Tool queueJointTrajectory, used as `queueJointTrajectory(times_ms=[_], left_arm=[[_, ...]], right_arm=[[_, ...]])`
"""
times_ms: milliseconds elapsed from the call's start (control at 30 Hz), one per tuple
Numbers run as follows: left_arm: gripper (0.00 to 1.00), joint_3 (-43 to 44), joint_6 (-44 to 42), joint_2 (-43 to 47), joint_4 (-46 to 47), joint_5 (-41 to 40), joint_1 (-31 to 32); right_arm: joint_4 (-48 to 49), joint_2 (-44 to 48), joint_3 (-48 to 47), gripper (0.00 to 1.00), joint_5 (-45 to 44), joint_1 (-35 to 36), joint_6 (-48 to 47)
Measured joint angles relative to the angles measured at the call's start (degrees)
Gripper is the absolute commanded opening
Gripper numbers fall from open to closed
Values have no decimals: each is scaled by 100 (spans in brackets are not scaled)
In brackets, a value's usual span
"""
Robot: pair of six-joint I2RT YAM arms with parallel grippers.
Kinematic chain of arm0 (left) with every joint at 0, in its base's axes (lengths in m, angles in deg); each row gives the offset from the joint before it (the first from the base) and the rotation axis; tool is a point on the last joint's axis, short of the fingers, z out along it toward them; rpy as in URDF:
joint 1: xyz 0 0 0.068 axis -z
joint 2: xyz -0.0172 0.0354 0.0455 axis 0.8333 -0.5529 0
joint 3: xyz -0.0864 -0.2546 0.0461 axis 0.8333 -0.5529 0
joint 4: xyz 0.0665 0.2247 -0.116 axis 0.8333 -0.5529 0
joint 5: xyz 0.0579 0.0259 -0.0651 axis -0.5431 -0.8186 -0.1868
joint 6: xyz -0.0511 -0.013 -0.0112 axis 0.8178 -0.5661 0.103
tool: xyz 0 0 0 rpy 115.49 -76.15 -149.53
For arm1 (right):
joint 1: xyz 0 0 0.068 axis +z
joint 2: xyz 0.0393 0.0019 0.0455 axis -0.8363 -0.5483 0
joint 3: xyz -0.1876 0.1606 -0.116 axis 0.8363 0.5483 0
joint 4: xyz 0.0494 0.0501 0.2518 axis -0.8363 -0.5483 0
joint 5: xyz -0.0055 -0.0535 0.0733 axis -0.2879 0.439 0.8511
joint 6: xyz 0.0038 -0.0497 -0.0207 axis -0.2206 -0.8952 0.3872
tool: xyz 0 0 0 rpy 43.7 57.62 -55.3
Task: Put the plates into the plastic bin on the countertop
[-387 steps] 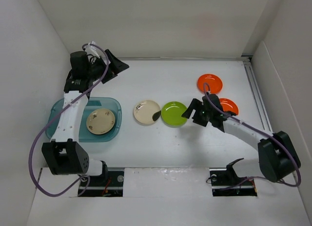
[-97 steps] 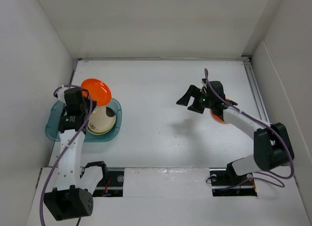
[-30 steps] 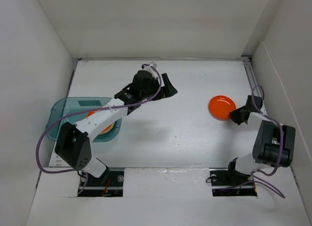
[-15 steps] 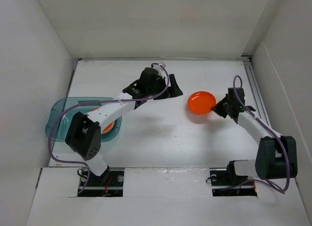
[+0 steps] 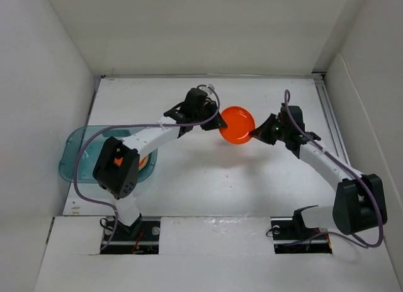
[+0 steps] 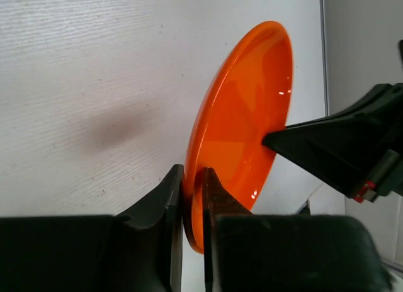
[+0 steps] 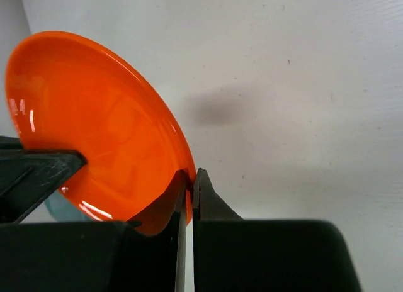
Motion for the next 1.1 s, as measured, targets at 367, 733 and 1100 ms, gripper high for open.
queueJointTrajectory(times_ms=[367,733,1100], left_arm=[[0,114,85,431,-833,-1139,-306],[0,-1215,483,3484,-1633,-2232,-3246],[4,-2485,223,4452,-2566,-2326,-4841]], right_arm=[[586,-352,-13,100,730,118,-33],[898,-848,348,100,835,444,-57],[979,-841,479,100,872,1021,-103]])
